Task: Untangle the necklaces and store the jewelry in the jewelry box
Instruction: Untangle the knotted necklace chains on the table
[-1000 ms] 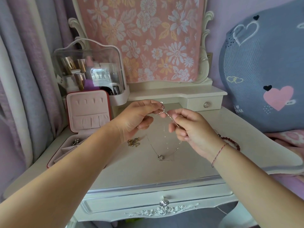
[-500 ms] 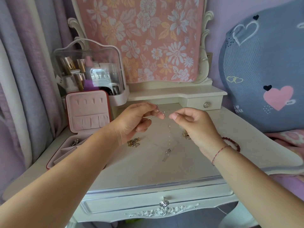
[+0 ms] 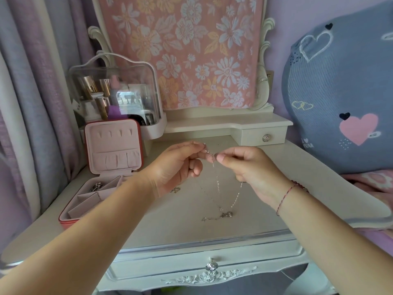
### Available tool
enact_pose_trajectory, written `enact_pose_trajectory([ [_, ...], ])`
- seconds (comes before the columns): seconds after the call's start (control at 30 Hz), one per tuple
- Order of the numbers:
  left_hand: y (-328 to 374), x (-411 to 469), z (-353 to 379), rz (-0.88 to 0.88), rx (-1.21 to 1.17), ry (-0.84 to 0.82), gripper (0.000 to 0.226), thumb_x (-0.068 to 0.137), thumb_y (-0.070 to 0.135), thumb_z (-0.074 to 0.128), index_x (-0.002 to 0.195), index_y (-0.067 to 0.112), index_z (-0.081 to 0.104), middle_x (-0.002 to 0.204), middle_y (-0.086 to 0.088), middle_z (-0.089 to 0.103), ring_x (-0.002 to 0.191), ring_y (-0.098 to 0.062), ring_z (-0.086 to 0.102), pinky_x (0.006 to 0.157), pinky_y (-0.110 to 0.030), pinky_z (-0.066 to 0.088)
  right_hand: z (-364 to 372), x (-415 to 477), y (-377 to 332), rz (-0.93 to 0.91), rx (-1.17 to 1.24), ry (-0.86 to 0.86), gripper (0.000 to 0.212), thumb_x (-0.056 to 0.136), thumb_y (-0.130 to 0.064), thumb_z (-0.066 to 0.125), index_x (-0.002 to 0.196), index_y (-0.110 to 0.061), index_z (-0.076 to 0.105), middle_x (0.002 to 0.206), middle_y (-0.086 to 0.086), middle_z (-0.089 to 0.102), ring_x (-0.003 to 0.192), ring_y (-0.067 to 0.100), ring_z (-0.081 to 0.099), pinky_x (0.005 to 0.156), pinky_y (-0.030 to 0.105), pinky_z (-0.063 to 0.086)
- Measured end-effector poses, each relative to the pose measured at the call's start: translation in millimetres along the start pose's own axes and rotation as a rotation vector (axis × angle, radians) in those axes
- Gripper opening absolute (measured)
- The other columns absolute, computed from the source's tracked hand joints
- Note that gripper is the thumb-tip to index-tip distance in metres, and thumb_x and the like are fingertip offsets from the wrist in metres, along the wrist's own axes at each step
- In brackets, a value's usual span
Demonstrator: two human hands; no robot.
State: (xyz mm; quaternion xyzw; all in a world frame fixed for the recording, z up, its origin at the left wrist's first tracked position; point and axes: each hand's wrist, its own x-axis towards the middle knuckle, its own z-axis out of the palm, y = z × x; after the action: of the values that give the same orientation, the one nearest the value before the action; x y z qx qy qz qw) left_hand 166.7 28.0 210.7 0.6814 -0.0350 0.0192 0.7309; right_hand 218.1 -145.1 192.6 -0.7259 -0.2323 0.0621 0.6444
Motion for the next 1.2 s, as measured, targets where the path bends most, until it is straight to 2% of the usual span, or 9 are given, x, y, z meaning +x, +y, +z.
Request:
enact_pose_trajectory([
  [0.13, -3.5, 0.6, -1.1, 0.009, 0.016, 0.004, 0.016, 0.097, 0.016, 0.048, 0.085, 0.011, 0.056, 0.080, -0.008, 0.067, 0.045, -0.010, 0.042, 0.046, -0.018, 0.034, 0.7, -2.8, -2.3, -0.008, 0.003, -0.041, 0.015, 0.087, -0.019, 0.068, 0.096, -0.008, 0.074, 0.085, -0.001, 0.071, 0.041, -0.003, 0.046, 0.046, 0.008, 0.032],
  [0.2, -5.0, 0.2, -0.7, 0.015, 0.032, -0.003, 0.014, 0.096, 0.017, 0.049, 0.086, 0.010, 0.056, 0.079, -0.007, 0.065, 0.044, -0.010, 0.040, 0.045, -0.018, 0.030, 1.1, -3.9, -4.2, -0.013, 0.022, -0.027, 0.012, 0.086, -0.018, 0.068, 0.093, -0.009, 0.073, 0.076, -0.005, 0.070, 0.042, -0.005, 0.048, 0.048, 0.010, 0.033],
  [0.3, -6.6, -0.2, -0.7, 0.037, 0.004, -0.016, 0.004, 0.088, 0.015, 0.059, 0.086, 0.012, 0.058, 0.081, -0.005, 0.064, 0.047, -0.009, 0.040, 0.046, -0.018, 0.029, 1.1, -2.9, -4.1, -0.021, 0.042, 0.004, 0.004, 0.086, -0.016, 0.069, 0.082, -0.016, 0.072, 0.049, -0.017, 0.050, 0.039, -0.002, 0.044, 0.047, 0.010, 0.031],
  [0.6, -8.7, -0.5, -7.4, 0.032, -0.076, 0.010, 0.008, 0.083, 0.005, 0.059, 0.084, 0.013, 0.057, 0.082, -0.002, 0.059, 0.051, -0.008, 0.038, 0.046, -0.017, 0.027, 1.3, -2.3, -4.9, -0.025, 0.025, 0.015, 0.007, 0.087, -0.016, 0.068, 0.081, -0.020, 0.069, 0.042, -0.020, 0.045, 0.039, -0.001, 0.040, 0.051, 0.014, 0.025],
  [0.7, -7.8, -2.7, -5.8, 0.035, 0.000, 0.000, 0.016, 0.073, 0.007, 0.063, 0.086, 0.014, 0.057, 0.080, -0.001, 0.059, 0.052, -0.007, 0.039, 0.048, -0.017, 0.028, 2.4, -2.0, -5.7, -0.012, 0.049, 0.001, 0.010, 0.087, -0.017, 0.068, 0.077, -0.020, 0.069, 0.049, -0.018, 0.051, 0.040, 0.003, 0.025, 0.043, 0.015, 0.022],
  [0.77, -7.6, -4.4, -4.7, 0.066, 0.077, -0.009, 0.024, 0.076, -0.004, 0.065, 0.090, 0.013, 0.056, 0.082, -0.002, 0.062, 0.054, -0.006, 0.044, 0.051, -0.016, 0.031, 2.9, -2.5, -7.1, -0.005, 0.088, -0.024, 0.013, 0.089, -0.014, 0.065, 0.077, -0.018, 0.068, 0.059, -0.012, 0.060, 0.041, 0.006, 0.020, 0.038, 0.016, 0.020],
  [0.87, -10.6, -5.5, -3.0, 0.154, 0.224, 0.020, 0.037, 0.079, -0.019, 0.062, 0.096, 0.013, 0.054, 0.083, 0.000, 0.066, 0.061, -0.008, 0.049, 0.056, -0.017, 0.037, 2.8, -2.9, -9.1, -0.010, 0.096, -0.040, 0.013, 0.091, -0.012, 0.062, 0.079, -0.017, 0.065, 0.057, -0.012, 0.061, 0.039, 0.005, 0.021, 0.037, 0.015, 0.020],
  [1.03, -22.6, -6.0, 9.8, 0.329, 0.492, 0.168, 0.034, 0.074, 0.001, 0.080, 0.094, 0.016, 0.056, 0.068, 0.007, 0.056, 0.051, -0.007, 0.031, 0.050, -0.016, 0.031, 3.7, -1.4, -10.6, -0.017, 0.126, -0.067, 0.013, 0.094, -0.010, 0.058, 0.081, -0.013, 0.062, 0.060, -0.002, 0.064, 0.038, 0.006, 0.020, 0.035, 0.016, 0.019],
  [1.2, -33.8, -8.2, 19.7, 0.410, 0.435, 0.208, 0.031, 0.074, 0.012, 0.081, 0.097, 0.015, 0.060, 0.056, 0.010, 0.046, 0.048, -0.005, 0.034, 0.051, -0.015, 0.033, 1.4, 0.0, -12.2, -0.036, 0.121, -0.101, 0.010, 0.093, -0.009, 0.059, 0.084, -0.010, 0.063, 0.058, 0.003, 0.059, 0.036, 0.005, 0.021, 0.037, 0.017, 0.018],
])
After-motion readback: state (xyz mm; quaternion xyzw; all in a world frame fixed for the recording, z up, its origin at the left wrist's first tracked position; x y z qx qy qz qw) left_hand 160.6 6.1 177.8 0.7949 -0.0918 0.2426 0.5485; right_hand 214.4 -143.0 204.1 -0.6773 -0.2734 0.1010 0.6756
